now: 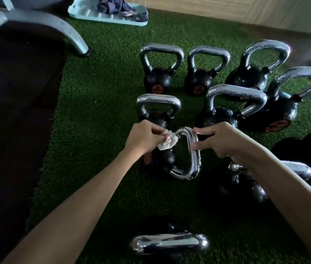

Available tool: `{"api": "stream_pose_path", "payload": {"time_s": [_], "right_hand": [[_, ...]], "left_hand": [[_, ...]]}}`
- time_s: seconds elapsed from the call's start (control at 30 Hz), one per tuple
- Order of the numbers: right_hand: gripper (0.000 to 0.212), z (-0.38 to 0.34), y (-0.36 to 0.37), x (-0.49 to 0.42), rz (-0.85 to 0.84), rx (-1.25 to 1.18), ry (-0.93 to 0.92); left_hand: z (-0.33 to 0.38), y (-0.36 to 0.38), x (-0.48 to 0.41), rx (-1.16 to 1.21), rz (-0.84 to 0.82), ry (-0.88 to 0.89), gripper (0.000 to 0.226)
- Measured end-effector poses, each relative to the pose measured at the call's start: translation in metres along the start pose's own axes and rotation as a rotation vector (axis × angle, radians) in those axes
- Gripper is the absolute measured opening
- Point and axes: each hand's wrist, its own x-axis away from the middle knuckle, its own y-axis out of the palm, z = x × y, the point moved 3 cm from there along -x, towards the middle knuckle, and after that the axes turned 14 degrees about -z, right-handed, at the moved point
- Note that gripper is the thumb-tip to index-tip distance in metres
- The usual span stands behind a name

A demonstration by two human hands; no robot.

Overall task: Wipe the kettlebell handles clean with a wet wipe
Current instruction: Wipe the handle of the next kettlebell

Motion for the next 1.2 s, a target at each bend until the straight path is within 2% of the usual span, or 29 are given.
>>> {"api": "stream_pose_path", "payload": {"time_s": [0.2, 0.37, 0.63, 0.8, 1.0, 1.2], "right_hand": [[0.058, -0.008, -0.002, -0.003, -0.068, 0.037, 0.004], [0.06, -0.007, -0.007, -0.011, -0.075, 0.048, 0.018], [0.055, -0.004, -0.014, -0.018, -0.162, 0.042, 0.033], [0.056, -0.005, -0.018, -0.021, -0.219, 0.064, 0.01], [0.054, -0.001, -0.021, -0.027, -0.243, 0.035, 0.005], [0.053, 0.006, -0.025, -0.029, -0.302, -0.009, 0.011]], "left_hand": [[0.018, -0.003, -0.003, 0.044, 0.005, 0.155, 0.025], [0.01, 0.0, -0.005, 0.037, -0.007, 0.069, 0.024], [0.017, 0.005, -0.006, 0.101, 0.023, 0.093, 0.027], [0.023, 0.01, -0.005, 0.153, -0.013, 0.124, 0.029], [0.025, 0.006, -0.006, 0.161, 0.06, 0.112, 0.03], [0.022, 0.031, 0.018, 0.208, -0.014, 0.15, 0.029]]}}
